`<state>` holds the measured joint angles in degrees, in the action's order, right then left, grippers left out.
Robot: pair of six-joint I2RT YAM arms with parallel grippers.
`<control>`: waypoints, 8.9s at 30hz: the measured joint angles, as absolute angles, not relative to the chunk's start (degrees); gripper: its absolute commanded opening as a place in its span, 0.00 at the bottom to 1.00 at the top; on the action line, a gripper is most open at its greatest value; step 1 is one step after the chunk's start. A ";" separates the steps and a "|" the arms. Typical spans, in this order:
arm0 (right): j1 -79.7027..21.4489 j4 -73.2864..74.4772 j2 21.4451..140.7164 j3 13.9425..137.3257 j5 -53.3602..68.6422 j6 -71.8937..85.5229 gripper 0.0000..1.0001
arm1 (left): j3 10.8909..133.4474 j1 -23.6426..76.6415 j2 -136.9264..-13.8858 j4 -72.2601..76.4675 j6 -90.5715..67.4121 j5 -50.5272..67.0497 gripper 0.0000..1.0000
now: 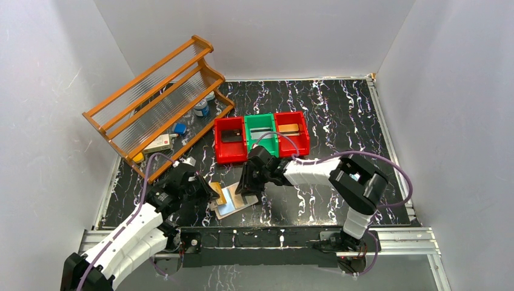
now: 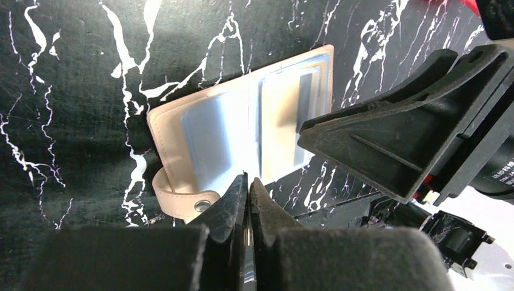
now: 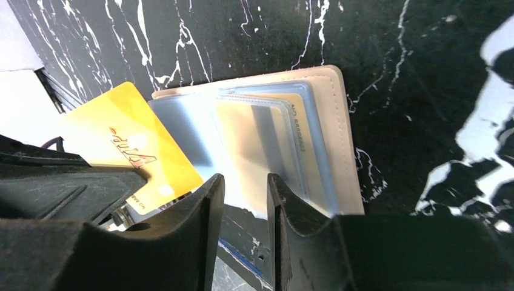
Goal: Take the credit cards out of the card holder
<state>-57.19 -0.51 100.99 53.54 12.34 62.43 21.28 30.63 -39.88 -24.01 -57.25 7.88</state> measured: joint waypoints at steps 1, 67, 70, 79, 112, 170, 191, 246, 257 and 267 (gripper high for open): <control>-57.17 0.01 100.22 53.32 11.49 62.08 0.45 | 21.93 30.63 -39.99 -24.53 -56.71 7.77 0.00; -43.24 -52.40 89.62 31.99 33.06 71.11 0.42 | 26.11 30.63 -47.16 4.78 -53.60 27.29 0.00; -43.24 -54.72 90.08 32.01 33.95 71.85 0.37 | 24.80 30.63 -47.16 6.83 -54.70 28.21 0.00; -43.20 -59.48 91.88 30.63 35.70 73.58 0.30 | 23.70 30.59 -46.78 8.56 -56.40 28.97 0.00; -40.16 -37.34 76.93 30.33 25.39 61.65 0.01 | 25.08 30.59 -42.74 -7.42 -54.39 18.57 0.98; -28.60 8.88 90.02 60.90 3.42 -55.31 0.00 | 27.97 30.59 -37.43 -18.52 -51.00 12.75 0.98; -26.59 3.09 103.48 67.07 5.98 -63.22 0.00 | 29.02 30.59 -35.75 -21.63 -51.00 11.03 0.98; -26.94 0.84 88.73 64.66 3.60 -40.75 0.62 | 29.19 30.59 -36.23 -21.91 -52.01 10.61 0.98; -27.55 -2.61 74.96 55.40 19.99 12.53 0.68 | 29.17 30.59 -37.82 -28.03 -54.04 6.26 0.98; -48.40 2.04 76.09 45.17 9.98 42.48 0.66 | 28.97 30.59 -40.86 -30.87 -56.62 4.40 0.91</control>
<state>-48.40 2.04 76.09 45.17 9.98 42.48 28.97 30.59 -40.86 -30.87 -56.62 4.40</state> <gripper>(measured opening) 0.664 0.938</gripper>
